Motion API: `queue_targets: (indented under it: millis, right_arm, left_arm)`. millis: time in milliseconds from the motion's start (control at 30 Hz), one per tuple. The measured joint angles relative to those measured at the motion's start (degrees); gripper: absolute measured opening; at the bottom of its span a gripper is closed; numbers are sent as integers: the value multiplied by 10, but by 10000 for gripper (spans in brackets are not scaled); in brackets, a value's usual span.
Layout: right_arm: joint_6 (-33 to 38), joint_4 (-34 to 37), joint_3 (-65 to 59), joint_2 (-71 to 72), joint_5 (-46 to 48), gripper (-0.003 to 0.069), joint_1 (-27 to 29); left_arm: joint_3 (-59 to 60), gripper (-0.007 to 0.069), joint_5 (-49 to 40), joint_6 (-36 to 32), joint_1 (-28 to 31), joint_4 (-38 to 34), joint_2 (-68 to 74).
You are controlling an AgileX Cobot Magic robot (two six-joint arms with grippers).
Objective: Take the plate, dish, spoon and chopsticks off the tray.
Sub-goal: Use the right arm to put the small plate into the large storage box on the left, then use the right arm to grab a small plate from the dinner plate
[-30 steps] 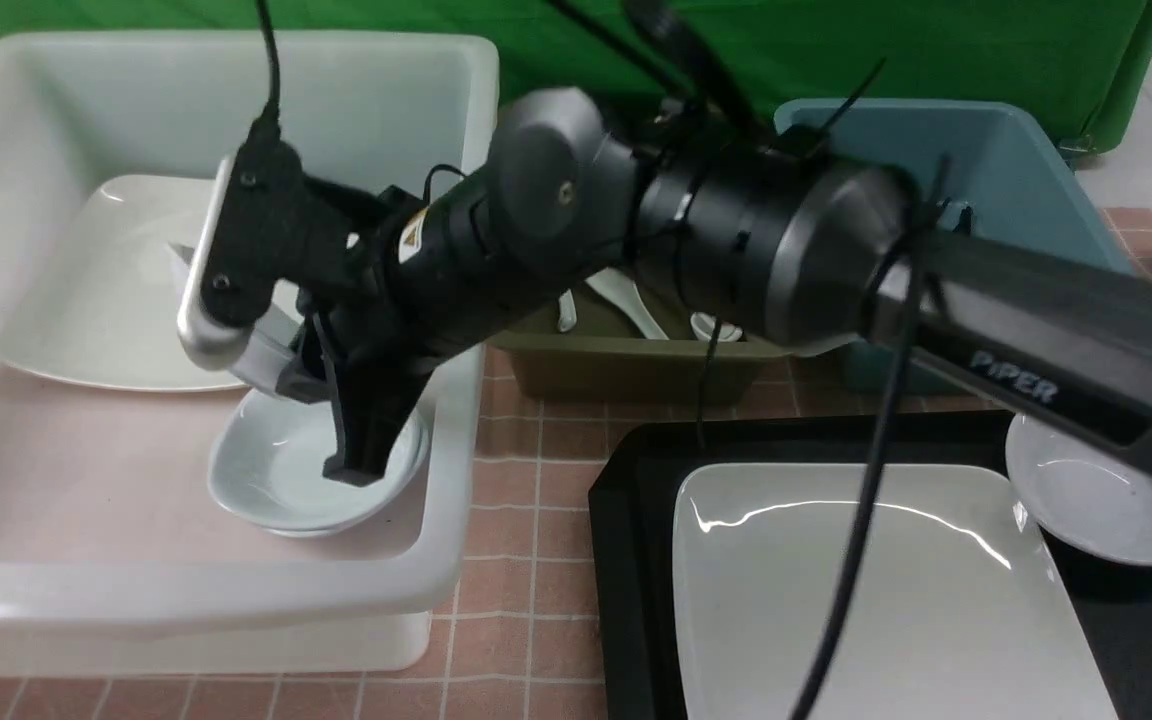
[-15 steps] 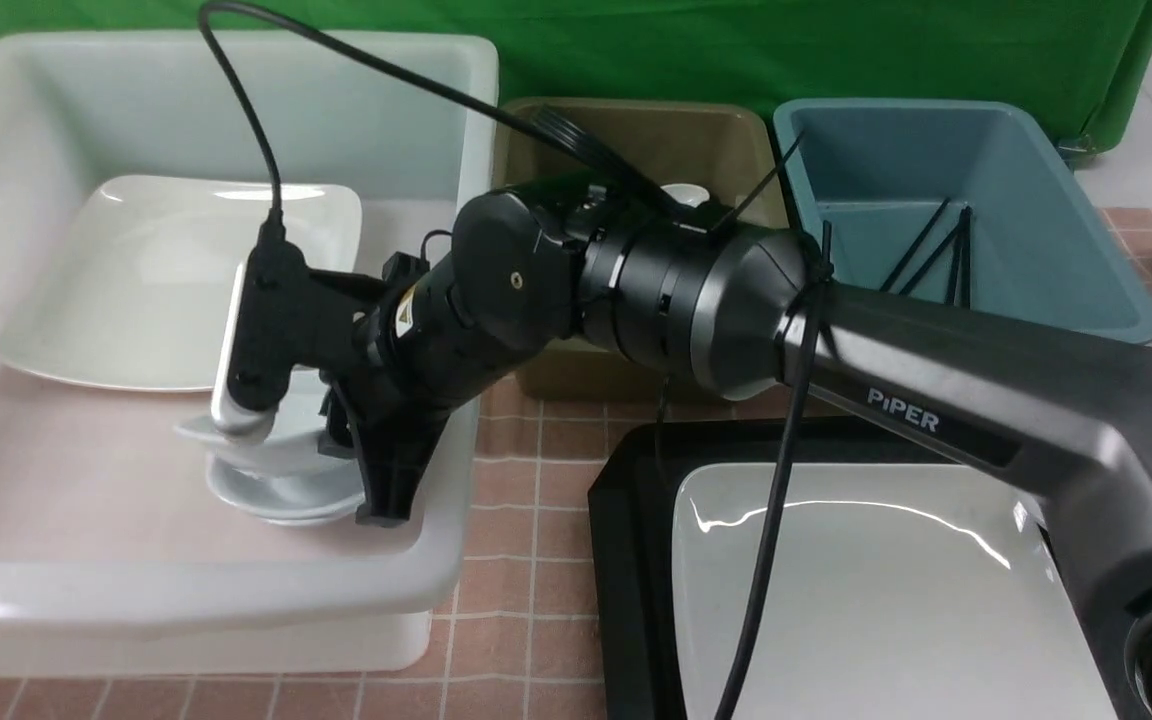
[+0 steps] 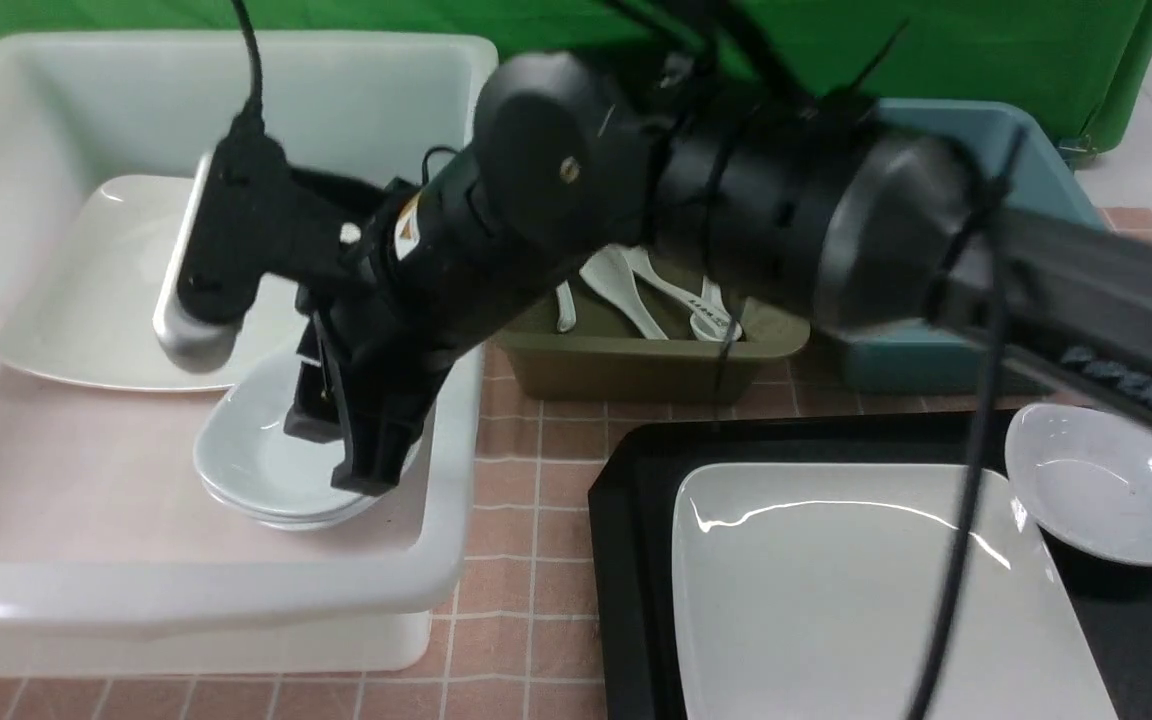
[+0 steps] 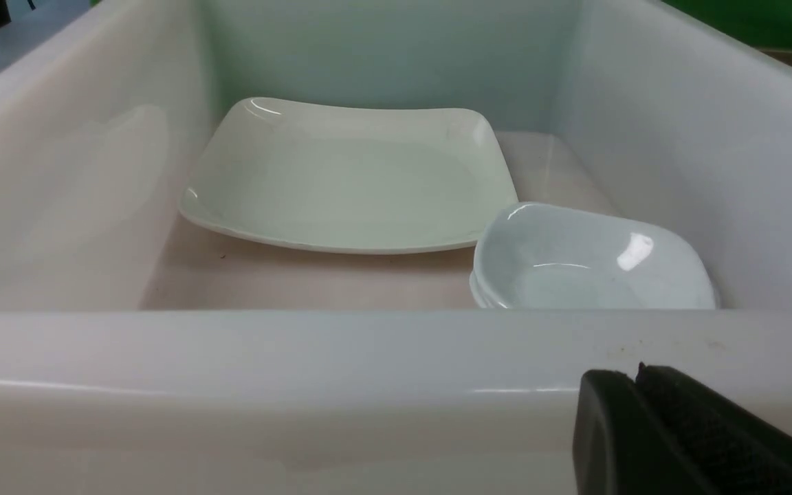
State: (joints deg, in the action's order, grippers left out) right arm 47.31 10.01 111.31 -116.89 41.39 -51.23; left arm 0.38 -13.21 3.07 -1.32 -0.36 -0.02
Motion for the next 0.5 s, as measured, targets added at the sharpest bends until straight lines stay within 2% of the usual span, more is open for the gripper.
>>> queue_targets:
  millis: [133,167,233,333,400,500]
  right_arm:
    - [-74,-17,1,77,71,378,0]
    - [-94,-34,1,109,101,326,0]
    - [-126,-79,2,161,150,174,0]
    - [-184,-153,2,217,219,48,1]
    - [-246,-214,-6,257,236,30,12]
    - [-308,-250,-51,309,236,30,64]
  left_arm:
    - [0,20,0,0,0,0,0]
    - [0,20,0,0,0,0,0]
    - [0,20,0,0,0,0,0]
    - [0,20,0,0,0,0,0]
    - [0,20,0,0,0,0,0]
    - [0,20,0,1,0,0,0]
